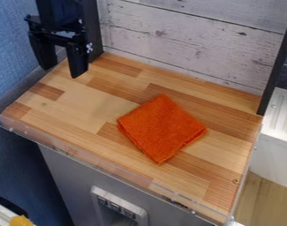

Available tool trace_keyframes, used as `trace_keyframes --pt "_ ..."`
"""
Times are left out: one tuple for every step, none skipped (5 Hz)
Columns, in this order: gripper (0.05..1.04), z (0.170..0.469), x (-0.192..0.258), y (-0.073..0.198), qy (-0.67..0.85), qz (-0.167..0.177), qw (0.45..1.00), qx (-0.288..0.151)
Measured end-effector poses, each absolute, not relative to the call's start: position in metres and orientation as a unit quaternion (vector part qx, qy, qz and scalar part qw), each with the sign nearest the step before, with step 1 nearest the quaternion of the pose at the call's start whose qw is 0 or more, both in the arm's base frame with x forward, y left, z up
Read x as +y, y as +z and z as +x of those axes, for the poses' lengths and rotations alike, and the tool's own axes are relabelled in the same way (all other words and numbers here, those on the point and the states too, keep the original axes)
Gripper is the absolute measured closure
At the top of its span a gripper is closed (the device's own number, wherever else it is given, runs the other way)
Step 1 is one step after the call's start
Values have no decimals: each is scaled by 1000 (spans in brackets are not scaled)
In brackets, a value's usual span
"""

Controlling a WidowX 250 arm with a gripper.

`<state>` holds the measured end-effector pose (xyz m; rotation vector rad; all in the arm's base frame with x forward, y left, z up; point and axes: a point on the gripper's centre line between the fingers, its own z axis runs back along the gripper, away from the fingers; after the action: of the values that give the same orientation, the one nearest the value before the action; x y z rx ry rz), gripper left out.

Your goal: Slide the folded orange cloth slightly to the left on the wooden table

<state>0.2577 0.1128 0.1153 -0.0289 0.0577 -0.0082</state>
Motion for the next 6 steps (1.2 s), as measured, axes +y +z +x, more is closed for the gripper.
trace_keyframes --pt "85 260 102 112 -9 -13 999 31" --pt "86 271 81 112 -24 -7 999 23" --pt "86 280 59 109 -37 3 999 12" --pt "84 282 38 102 -51 9 999 8" --pt "84 283 16 98 -62 10 998 4" --pt "84 285 -3 97 -75 11 997 -3"
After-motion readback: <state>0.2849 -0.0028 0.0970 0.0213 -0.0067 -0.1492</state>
